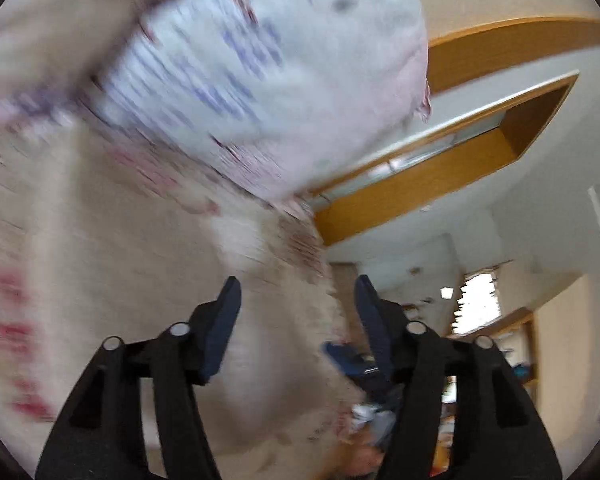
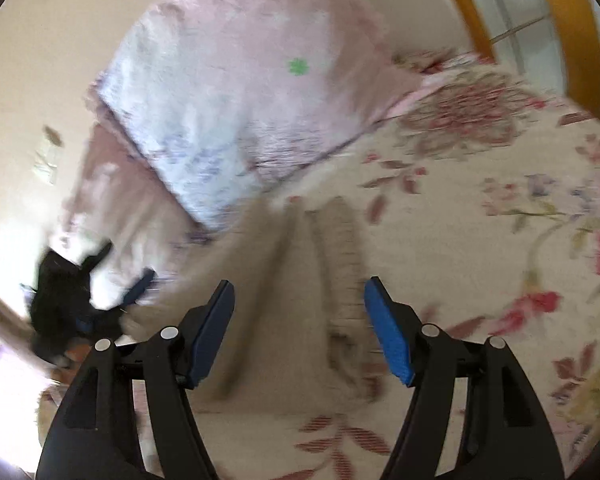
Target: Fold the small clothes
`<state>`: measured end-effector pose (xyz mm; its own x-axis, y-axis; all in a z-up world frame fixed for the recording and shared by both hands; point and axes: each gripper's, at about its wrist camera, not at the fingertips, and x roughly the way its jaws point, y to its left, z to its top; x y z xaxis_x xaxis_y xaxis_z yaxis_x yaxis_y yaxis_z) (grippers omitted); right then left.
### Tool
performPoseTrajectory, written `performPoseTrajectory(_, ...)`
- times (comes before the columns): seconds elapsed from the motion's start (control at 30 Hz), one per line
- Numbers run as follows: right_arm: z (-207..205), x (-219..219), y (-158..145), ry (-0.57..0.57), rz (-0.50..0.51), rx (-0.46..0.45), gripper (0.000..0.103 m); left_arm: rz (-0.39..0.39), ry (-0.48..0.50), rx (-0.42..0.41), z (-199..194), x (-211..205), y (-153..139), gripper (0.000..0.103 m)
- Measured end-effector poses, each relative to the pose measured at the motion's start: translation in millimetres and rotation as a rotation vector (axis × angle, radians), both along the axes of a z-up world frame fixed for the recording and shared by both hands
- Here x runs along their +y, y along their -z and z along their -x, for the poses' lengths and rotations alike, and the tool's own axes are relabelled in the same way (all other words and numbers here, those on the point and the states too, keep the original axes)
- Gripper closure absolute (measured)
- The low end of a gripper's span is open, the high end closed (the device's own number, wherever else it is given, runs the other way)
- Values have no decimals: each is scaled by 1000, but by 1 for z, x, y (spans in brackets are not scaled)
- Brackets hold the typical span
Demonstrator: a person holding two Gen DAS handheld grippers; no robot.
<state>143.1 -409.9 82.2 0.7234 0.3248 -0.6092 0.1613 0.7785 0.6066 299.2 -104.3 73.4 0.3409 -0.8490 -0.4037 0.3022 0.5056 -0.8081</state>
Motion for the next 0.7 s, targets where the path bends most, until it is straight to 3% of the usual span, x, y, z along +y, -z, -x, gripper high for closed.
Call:
performPoseTrajectory(0.07, -11, 4, 1, -55, -80, 8, 33, -100, -55, -10, 3, 27, 3, 41)
performPoseTrajectory(0.13, -25, 10, 6, -100, -137, 46, 33, -151, -96, 4, 3, 44, 12, 41)
performPoseTrajectory(0.23, -42, 19, 17, -124, -128, 123, 34, -235, -153, 44, 0, 65, 30, 41)
performPoseTrajectory(0.5, -72, 36, 38, -195, -106, 218, 43, -347, -119, 73, -2, 65, 56, 40)
performPoseTrajectory(0.7, -105, 28, 54, -177, -172, 234, 55, -340, -99, 74, 0, 59, 64, 37)
